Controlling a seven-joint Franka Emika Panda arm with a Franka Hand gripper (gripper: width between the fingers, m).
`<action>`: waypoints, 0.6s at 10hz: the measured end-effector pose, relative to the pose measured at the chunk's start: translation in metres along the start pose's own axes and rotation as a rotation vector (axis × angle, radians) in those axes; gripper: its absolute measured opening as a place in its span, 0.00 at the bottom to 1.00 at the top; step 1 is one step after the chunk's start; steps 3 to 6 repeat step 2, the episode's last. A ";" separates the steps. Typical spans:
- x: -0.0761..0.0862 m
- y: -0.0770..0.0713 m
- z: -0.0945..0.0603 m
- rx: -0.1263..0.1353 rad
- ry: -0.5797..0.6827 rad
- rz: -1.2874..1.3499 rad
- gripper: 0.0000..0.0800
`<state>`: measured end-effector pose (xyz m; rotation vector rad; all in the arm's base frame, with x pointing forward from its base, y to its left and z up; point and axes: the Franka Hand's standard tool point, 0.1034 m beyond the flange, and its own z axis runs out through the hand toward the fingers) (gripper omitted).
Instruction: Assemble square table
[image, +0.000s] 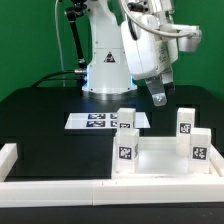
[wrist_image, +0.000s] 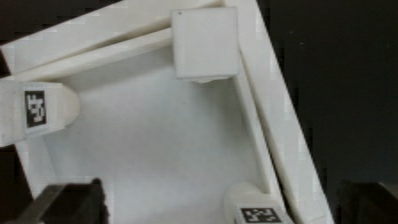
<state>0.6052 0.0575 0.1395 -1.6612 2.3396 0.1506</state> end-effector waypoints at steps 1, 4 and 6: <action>0.000 0.000 0.000 0.000 0.000 -0.001 0.81; 0.000 0.000 0.000 -0.001 0.000 -0.001 0.81; 0.000 0.000 0.000 -0.001 0.000 -0.001 0.81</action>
Offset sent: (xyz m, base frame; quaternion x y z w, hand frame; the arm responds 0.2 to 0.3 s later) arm 0.0000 0.0000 0.0000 0.0000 0.0000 0.0000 1.0000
